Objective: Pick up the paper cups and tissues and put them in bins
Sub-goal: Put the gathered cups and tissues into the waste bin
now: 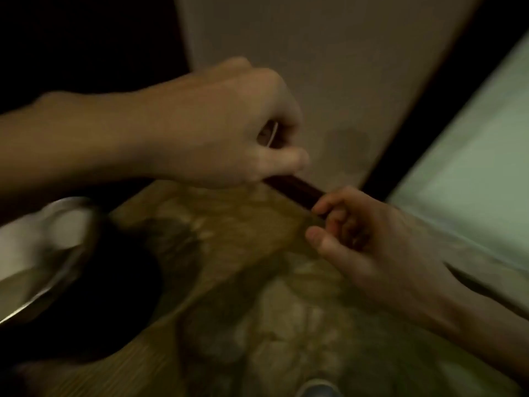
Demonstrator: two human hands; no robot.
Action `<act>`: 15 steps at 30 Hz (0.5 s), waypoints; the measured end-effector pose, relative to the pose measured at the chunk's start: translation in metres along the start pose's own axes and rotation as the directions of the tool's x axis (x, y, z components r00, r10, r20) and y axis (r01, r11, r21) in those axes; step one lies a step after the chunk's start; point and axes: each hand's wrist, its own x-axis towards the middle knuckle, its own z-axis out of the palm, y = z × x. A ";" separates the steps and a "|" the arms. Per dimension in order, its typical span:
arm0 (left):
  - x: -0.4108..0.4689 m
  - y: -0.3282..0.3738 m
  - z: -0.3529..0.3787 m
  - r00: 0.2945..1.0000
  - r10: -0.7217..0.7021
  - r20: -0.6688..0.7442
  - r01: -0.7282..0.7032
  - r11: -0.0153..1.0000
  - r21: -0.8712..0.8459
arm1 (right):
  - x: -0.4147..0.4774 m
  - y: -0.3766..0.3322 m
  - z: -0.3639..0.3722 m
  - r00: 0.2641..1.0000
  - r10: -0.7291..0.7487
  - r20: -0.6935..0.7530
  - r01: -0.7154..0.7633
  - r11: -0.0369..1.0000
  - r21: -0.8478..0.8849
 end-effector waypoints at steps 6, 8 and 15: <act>0.142 0.174 0.029 0.814 0.578 -0.061 -0.579 0.815 0.000 | -0.129 0.056 -0.159 0.906 0.401 -0.135 -0.416 0.904 -0.104; 0.169 0.248 0.050 0.720 0.693 -0.013 -0.693 0.719 -0.062 | -0.190 0.069 -0.203 0.819 0.541 -0.192 -0.568 0.812 -0.134; 0.166 0.472 0.147 0.371 0.899 0.234 -0.845 0.431 -0.317 | -0.411 0.104 -0.250 0.501 0.751 -0.429 -0.820 0.571 0.042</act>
